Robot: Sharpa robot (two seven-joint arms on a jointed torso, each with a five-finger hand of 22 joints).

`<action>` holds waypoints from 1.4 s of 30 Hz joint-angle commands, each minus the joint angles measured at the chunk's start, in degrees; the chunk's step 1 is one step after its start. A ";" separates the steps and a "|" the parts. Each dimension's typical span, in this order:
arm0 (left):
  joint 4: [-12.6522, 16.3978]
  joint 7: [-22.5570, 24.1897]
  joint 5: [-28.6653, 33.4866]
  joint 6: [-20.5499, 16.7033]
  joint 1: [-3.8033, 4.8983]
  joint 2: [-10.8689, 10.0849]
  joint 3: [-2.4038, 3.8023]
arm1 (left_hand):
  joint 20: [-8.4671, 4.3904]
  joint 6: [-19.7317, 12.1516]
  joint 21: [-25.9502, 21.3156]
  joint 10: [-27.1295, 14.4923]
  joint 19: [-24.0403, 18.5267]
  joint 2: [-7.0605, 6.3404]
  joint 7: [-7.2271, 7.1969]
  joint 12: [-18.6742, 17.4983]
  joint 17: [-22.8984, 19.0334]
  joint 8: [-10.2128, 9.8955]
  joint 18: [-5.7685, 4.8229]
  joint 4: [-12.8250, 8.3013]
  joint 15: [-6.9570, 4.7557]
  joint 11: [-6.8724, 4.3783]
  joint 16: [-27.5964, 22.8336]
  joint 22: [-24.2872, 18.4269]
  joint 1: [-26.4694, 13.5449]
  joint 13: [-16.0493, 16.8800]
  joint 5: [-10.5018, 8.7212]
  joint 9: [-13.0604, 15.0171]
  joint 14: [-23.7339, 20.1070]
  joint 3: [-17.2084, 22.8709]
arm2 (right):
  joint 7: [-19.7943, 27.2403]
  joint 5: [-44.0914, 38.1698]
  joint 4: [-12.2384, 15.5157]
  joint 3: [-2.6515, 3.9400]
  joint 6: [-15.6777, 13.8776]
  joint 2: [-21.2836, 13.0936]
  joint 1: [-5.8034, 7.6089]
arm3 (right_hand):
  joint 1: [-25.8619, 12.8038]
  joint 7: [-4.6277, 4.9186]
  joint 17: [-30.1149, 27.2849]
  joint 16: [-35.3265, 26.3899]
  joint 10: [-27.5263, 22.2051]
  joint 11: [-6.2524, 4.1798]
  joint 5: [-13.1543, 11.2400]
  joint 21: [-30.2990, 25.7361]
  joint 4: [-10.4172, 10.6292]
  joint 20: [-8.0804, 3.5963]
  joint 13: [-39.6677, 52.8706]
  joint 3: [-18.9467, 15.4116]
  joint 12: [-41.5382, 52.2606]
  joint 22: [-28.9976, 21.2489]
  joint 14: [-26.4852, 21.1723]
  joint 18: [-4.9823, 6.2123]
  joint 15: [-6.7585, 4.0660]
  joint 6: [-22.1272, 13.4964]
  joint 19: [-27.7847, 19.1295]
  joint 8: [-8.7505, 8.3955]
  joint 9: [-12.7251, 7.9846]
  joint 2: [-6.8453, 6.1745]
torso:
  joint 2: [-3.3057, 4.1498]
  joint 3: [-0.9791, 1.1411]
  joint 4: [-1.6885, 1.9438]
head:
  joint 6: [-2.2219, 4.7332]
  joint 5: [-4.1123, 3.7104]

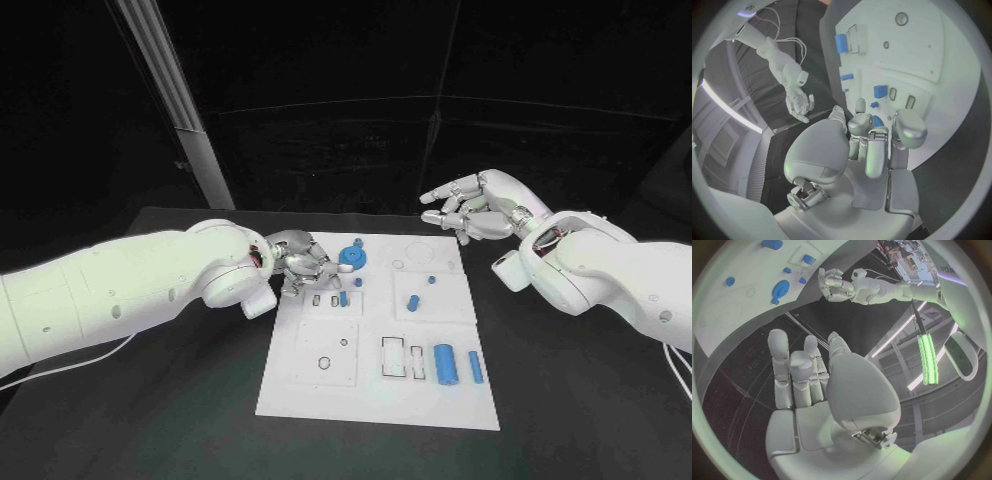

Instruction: Assemble the parts on the task board

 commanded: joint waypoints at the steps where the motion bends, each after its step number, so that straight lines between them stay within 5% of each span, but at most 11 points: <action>1: -1.10 -11.90 -10.52 7.30 0.63 1.75 0.04 | -0.07 -1.32 0.71 -1.26 -0.31 0.28 -0.10 0.50 15.05 1.85 -0.69 -0.06 -0.15 0.26 0.17 0.93 -0.16 0.39 -0.52 1.50 5.95 -1.04 | 2.27 10.30 -0.46 0.03 1.68 -0.20 0.23 | 0.54 0.09 0.09 -0.24 -0.41 0.04 0.46 -0.32 -0.01 0.06 -0.10 -0.28 -0.21 -0.05 -0.30 0.72 0.15 -0.49 -0.22 -0.25 -0.03 0.03 | -0.32 0.21 0.05 | 0.04 0.05; 6: -2.25 -15.61 -12.04 7.42 1.14 4.00 -0.01 | -0.07 -3.09 5.24 -2.12 2.67 -0.10 -0.06 0.59 15.05 4.46 -1.93 0.09 -0.19 0.16 0.17 8.04 -0.91 0.25 -0.74 3.63 5.95 -2.99 | 2.23 11.89 -0.99 0.03 2.25 -0.16 0.32 | 0.58 0.10 0.10 -0.26 -0.42 0.04 0.55 -0.41 -0.04 0.07 -0.14 -0.33 -0.20 -0.14 -0.29 0.73 0.16 -0.52 -0.22 -0.22 -0.03 0.03 | -0.19 0.15 -0.20 | -0.03 0.20; 14: -3.93 -18.61 -12.79 7.89 1.53 6.78 -0.02 | -0.94 -4.85 8.71 -0.70 5.13 0.49 -1.29 3.13 15.05 11.85 -2.94 0.03 -1.11 -0.94 0.17 13.84 -1.62 2.84 -0.75 10.40 5.95 -5.67 | 1.87 12.59 -1.97 0.02 2.80 0.28 0.37 | 0.87 0.09 0.28 -0.26 -0.42 0.02 0.99 -0.62 -0.16 0.09 -0.38 -0.48 -0.16 -0.22 -0.18 0.72 0.15 -0.61 -0.02 -0.10 0.01 0.15 | -0.17 0.13 0.14 | -0.40 -0.09; 42: -8.01 -19.93 -14.11 10.96 1.79 11.90 -0.36 | -1.02 -7.41 9.32 -0.90 5.44 1.09 -1.41 3.19 15.05 14.76 -3.16 -0.62 -1.20 -0.98 0.17 15.12 1.27 2.80 0.68 14.25 5.95 -4.82 | 1.11 11.78 -3.95 0.01 3.89 1.93 0.37 | 1.29 0.07 0.38 -0.59 -0.50 -0.02 3.01 -1.30 -0.17 0.05 -1.16 -0.94 -0.10 -0.72 -0.02 0.73 0.11 -0.78 0.45 0.25 0.11 0.63 | -0.09 0.06 0.09 | -1.26 -0.54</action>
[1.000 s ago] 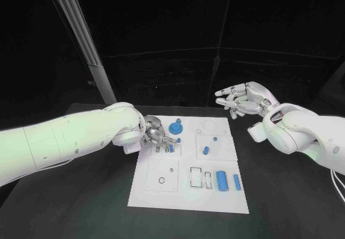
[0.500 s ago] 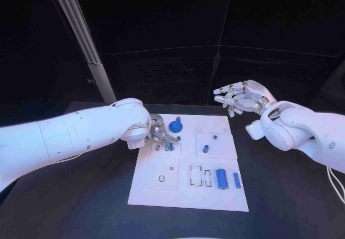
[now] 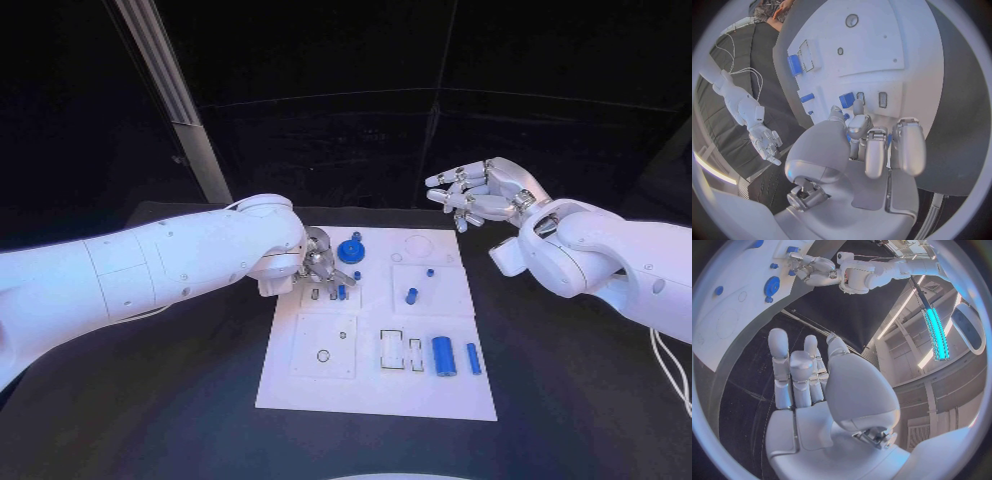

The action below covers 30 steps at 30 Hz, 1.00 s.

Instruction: Assemble the parts on the task board

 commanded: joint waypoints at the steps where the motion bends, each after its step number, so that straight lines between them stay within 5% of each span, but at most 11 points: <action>1: -0.22 -0.47 -0.58 1.67 0.10 0.36 -0.05 | -0.12 -0.46 0.41 0.07 0.44 -0.13 0.16 0.14 15.07 0.24 -0.56 -0.05 -0.28 -0.28 0.17 0.10 0.59 -0.04 0.28 0.11 6.06 0.33 | 0.18 0.17 -0.04 0.04 0.68 0.13 0.12 | 0.62 0.06 0.08 -0.38 -0.51 -0.02 0.38 -0.41 -0.01 0.05 -0.12 -0.48 -0.10 -0.10 -0.02 0.74 0.11 -0.40 0.45 0.25 0.09 -0.04 | -0.03 0.00 0.01 | -0.05 -0.17; 20: -0.76 -0.20 -0.59 2.18 0.10 1.22 -0.23 | -0.14 -1.08 0.37 -0.14 0.36 -0.36 0.10 -0.15 15.07 1.05 -0.55 -0.68 -0.32 -0.32 0.17 0.15 2.42 -0.43 0.37 1.35 6.06 1.83 | -0.69 -0.27 -0.63 0.04 2.26 0.85 0.11 | 0.57 0.06 -0.05 -0.58 -0.55 -0.01 0.83 -0.64 0.11 0.04 -0.32 -0.60 -0.11 -0.32 -0.05 0.76 0.11 -0.40 0.49 0.36 0.13 0.12 | 0.00 0.00 0.04 | -0.46 -0.51; 30: -0.92 -0.05 -0.59 2.39 0.10 1.38 -0.23 | -0.48 -2.39 0.30 -0.46 0.27 0.45 -0.42 -0.65 15.07 1.23 -0.52 -4.55 -0.74 -0.83 0.17 0.27 9.40 -0.84 0.54 2.57 6.06 8.20 | -0.95 -1.21 -0.82 0.04 3.08 1.08 0.11 | 0.51 -0.02 -0.21 -0.81 -0.61 -0.06 1.09 -0.88 0.23 0.04 -0.50 -0.71 -0.12 -0.59 -0.10 0.79 0.10 -0.09 0.47 0.63 0.23 0.27 | -0.04 0.01 0.05 | -0.73 -0.57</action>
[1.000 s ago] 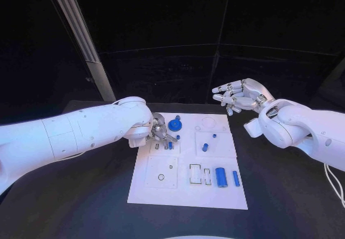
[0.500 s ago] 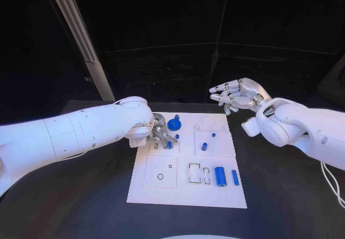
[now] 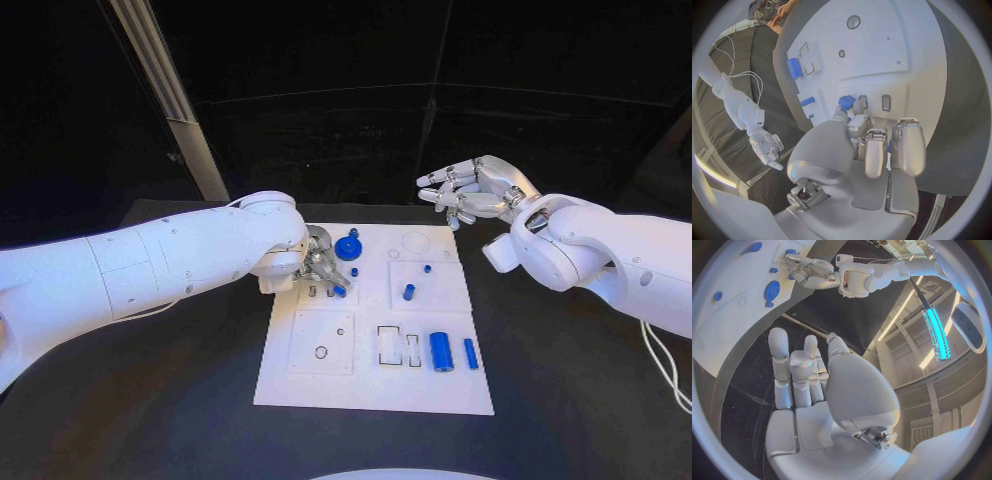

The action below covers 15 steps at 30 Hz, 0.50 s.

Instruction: Assemble the parts on the task board

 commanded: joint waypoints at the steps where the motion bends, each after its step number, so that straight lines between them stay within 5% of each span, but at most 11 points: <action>1: -0.02 0.06 -0.36 0.90 0.10 0.14 0.00 | -0.31 -0.43 0.09 -0.09 0.11 -0.03 -0.07 -0.33 15.08 0.05 -0.53 -0.84 -0.37 -0.48 0.18 0.06 1.48 -0.13 0.37 0.08 6.05 1.39 | 0.01 -0.63 0.01 0.04 1.16 0.11 0.11 | 0.51 -0.02 -0.04 -0.31 -0.40 0.16 0.15 -0.21 0.05 0.03 -0.09 -0.22 -0.13 -0.07 -0.10 0.80 0.09 -0.09 0.47 0.25 0.06 0.27 | -0.02 -0.01 0.02 | -0.14 0.06; 5: 0.14 0.30 -0.36 1.04 0.10 0.23 0.00 | -0.57 -0.84 -0.02 -0.41 0.03 -0.65 -0.28 -0.86 15.08 -0.50 -0.50 -2.77 -0.61 -0.71 0.18 0.00 4.50 -0.46 1.21 0.12 6.05 5.24 | 0.01 -0.68 -0.02 0.04 1.43 0.22 0.11 | 0.54 0.00 0.04 -0.28 -0.45 0.16 0.27 -0.25 0.05 0.03 -0.15 -0.24 -0.15 -0.09 -0.10 0.79 0.09 -0.14 0.48 0.26 0.06 0.29 | -0.01 0.00 0.02 | -0.22 0.10; 7: 0.21 0.23 -0.36 0.73 0.10 0.23 0.00 | -0.66 -1.07 -0.10 -0.64 -0.01 -1.32 -0.29 -1.25 15.08 -0.88 -0.48 -3.67 -0.68 -0.74 0.18 -0.06 5.80 -0.74 3.45 0.06 6.05 7.24 | 0.00 -0.69 -0.07 0.04 1.62 0.31 0.11 | 0.55 0.00 0.04 -0.29 -0.46 0.16 0.27 -0.25 0.05 0.03 -0.15 -0.24 -0.15 -0.09 -0.10 0.79 0.09 -0.14 0.48 0.26 0.06 0.29 | -0.02 0.02 0.00 | -0.33 0.20; 15: 0.49 0.12 -0.36 -1.02 0.10 -0.06 0.00 | -0.39 -0.93 -0.28 -0.44 -0.03 -6.00 0.06 -2.17 15.08 -1.88 -0.49 -4.08 -0.34 -0.69 0.18 0.03 4.93 -1.51 4.72 0.27 6.05 18.23 | 0.00 -0.70 -0.21 0.04 1.84 0.53 0.11 | 0.59 0.01 0.00 -0.34 -0.49 0.16 0.35 -0.30 0.05 0.03 -0.19 -0.24 -0.16 -0.13 -0.12 0.79 0.09 -0.17 0.48 0.26 0.06 0.32 | -0.02 -0.04 0.14 | -0.30 0.24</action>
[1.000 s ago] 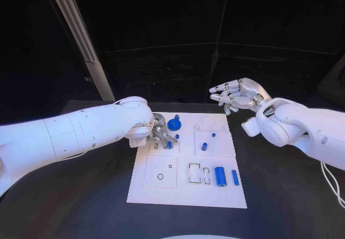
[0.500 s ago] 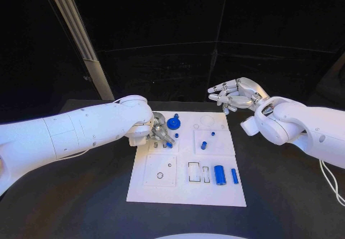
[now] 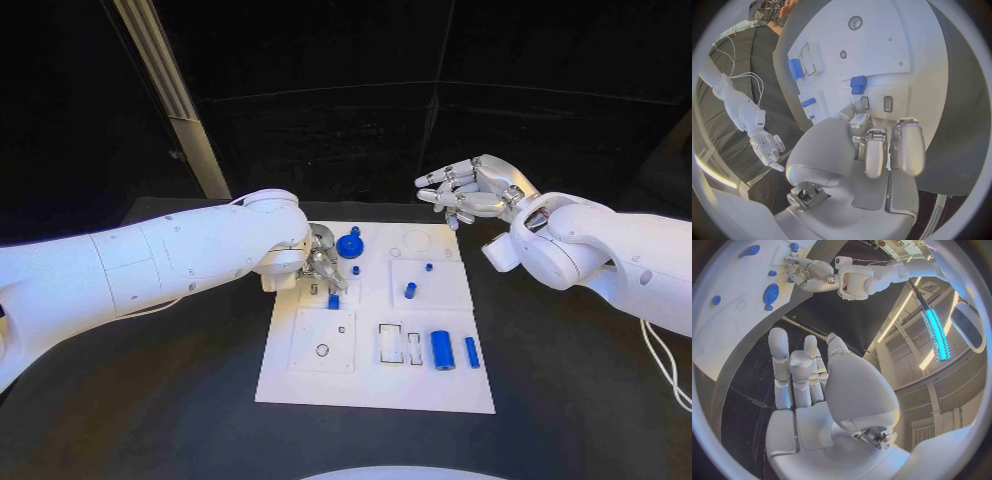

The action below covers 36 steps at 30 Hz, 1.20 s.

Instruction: Assemble the parts on the task board

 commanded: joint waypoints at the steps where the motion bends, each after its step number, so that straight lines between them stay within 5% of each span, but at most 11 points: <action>1: 0.17 0.14 -0.33 -1.21 0.10 -0.15 0.01 | -0.04 0.16 -0.30 0.20 0.03 -2.10 0.01 -0.13 15.09 -0.27 -0.46 0.55 0.15 -0.01 0.18 0.09 -1.54 0.03 0.11 0.28 6.06 3.82 | 0.23 -0.25 0.02 0.04 0.80 0.10 0.11 | 0.36 0.01 0.00 -0.34 -0.28 -0.05 0.35 -0.30 0.05 0.03 -0.06 -0.24 -0.16 -0.05 -0.12 0.80 0.09 -0.17 0.48 0.26 0.06 0.09 | 0.01 -0.06 0.04 | -0.05 -0.01; 9: 0.54 0.89 -0.33 -2.52 0.10 -0.61 0.01 | 0.09 0.69 -0.42 0.55 0.08 -6.04 -0.05 0.18 15.09 0.19 -0.47 2.06 0.05 0.23 0.18 0.25 -6.52 0.15 -0.25 1.35 6.06 11.02 | -0.01 -0.55 -0.11 0.04 1.21 0.24 0.11 | 0.69 0.00 0.11 -0.35 -0.38 -0.08 0.63 -0.45 -0.08 0.02 -0.23 -0.17 -0.20 -0.19 -0.11 0.81 0.08 -0.24 0.49 0.32 0.07 0.24 | -0.01 -0.05 -0.08 | 0.01 0.00; 14: 1.28 2.65 -0.33 -4.42 0.09 -1.62 0.01 | 0.12 0.87 -0.66 0.56 -0.02 -7.04 0.10 0.18 15.09 0.45 -0.41 2.79 0.12 0.23 0.18 0.00 -8.56 0.03 -0.44 1.75 6.06 11.99 | -0.85 -5.22 -0.22 0.04 2.30 0.56 0.11 | 3.93 -0.12 1.05 0.19 -0.61 -0.33 0.24 -0.54 -2.01 -0.19 -0.91 1.16 -0.46 -0.10 0.23 0.80 -0.17 0.02 0.91 0.72 0.17 0.59 | -0.01 -0.12 0.03 | -0.13 -0.08; 17: 2.12 5.12 0.09 -7.29 0.08 -3.00 0.01 | 0.19 0.63 -1.63 -0.20 -0.60 -7.54 0.34 -0.86 15.09 0.30 -0.11 3.70 0.25 0.41 0.18 -1.43 -10.28 -1.30 -0.59 1.84 6.06 12.03 | -1.97 -11.40 0.13 0.03 3.09 0.86 0.10 | 6.04 -0.32 7.66 5.56 0.37 -0.66 -0.39 2.57 -3.47 -0.51 -1.33 2.30 -0.18 4.88 2.48 -0.01 -0.52 1.31 3.74 1.50 0.42 0.63 | -0.05 -0.11 0.10 | -0.04 -0.05; 20: 3.12 8.49 2.55 -11.01 0.06 -4.99 0.00 | 0.44 -0.77 -3.53 -2.52 -1.75 -7.98 1.05 -3.94 15.09 -0.91 0.43 4.47 0.61 0.95 0.18 -4.14 -11.67 -4.95 -0.64 1.26 6.06 11.89 | -3.55 -20.01 0.96 0.03 4.50 1.35 0.09 | 7.52 -0.67 13.68 10.54 1.76 -1.05 -0.76 7.04 -4.71 -0.88 -1.44 3.53 0.57 11.74 4.40 -1.15 -0.90 2.76 7.33 2.07 0.54 0.39 | -0.10 -0.07 0.12 | -0.06 0.00; 21: 3.63 10.24 4.17 -12.62 0.06 -6.00 0.00 | 0.63 -1.76 -4.55 -5.03 -2.37 -8.02 1.55 -7.27 15.09 -1.82 0.70 4.55 0.90 1.33 0.18 -5.57 -11.78 -8.79 -0.58 0.73 6.06 12.10 | -4.28 -24.21 1.38 0.02 5.20 1.67 0.09 | 7.69 -0.73 15.02 11.67 2.11 -1.17 -1.03 8.32 -4.99 -1.04 -1.45 4.09 0.86 13.55 4.77 -1.42 -0.96 3.42 8.23 2.15 0.51 0.28 | -0.10 -0.08 0.10 | -0.04 0.05; 27: 6.06 17.69 12.58 -18.43 0.03 -10.55 -0.06 | 1.74 -4.00 -7.53 -9.90 -4.16 -8.11 3.30 -14.38 13.27 -5.09 1.44 3.76 2.13 2.80 -1.09 -9.43 -10.81 -16.98 -0.48 -1.96 5.50 13.58 | -7.26 -43.24 3.02 -0.02 7.70 3.99 0.06 | 7.89 -1.16 18.74 14.63 4.42 -1.42 -2.27 12.18 -5.82 -1.16 2.32 5.60 5.40 19.59 5.40 -2.41 -1.18 5.17 10.56 1.98 0.28 -0.69 | -0.04 -0.09 0.21 | -0.08 0.10; 31: 7.55 23.42 20.05 -21.58 -0.04 -13.39 -0.16 | 2.43 -4.49 -10.68 -11.39 -6.12 -8.17 4.12 -16.47 11.01 -6.47 2.26 3.33 2.81 3.54 -2.74 -13.48 -10.30 -19.46 -0.50 -3.70 4.74 14.60 | -8.67 -54.97 3.67 -0.11 8.53 6.75 0.01 | 8.02 -1.54 19.86 15.54 5.88 -1.69 -3.15 13.51 -6.39 -1.25 5.75 6.66 9.06 21.53 5.52 -2.68 -1.34 5.58 11.10 1.44 -0.01 -1.37 | -0.01 -0.14 0.24 | -0.10 0.07; 36: 8.86 30.24 29.11 -23.90 -0.10 -15.74 -1.35 | 2.90 -4.57 -14.50 -12.20 -8.44 -8.20 4.47 -17.73 7.80 -6.78 3.20 2.91 3.16 3.89 -5.18 -18.19 -9.85 -21.08 -0.48 -4.81 3.56 15.47 | -9.75 -65.51 3.42 -0.87 9.05 10.64 -0.16 | 7.92 -2.18 20.58 16.12 6.66 -2.15 -4.84 14.27 -6.96 -1.48 8.45 8.16 11.86 22.49 5.53 -2.78 -1.65 5.69 11.15 0.61 -0.35 -2.07 | -0.02 -0.35 0.59 | -0.36 0.00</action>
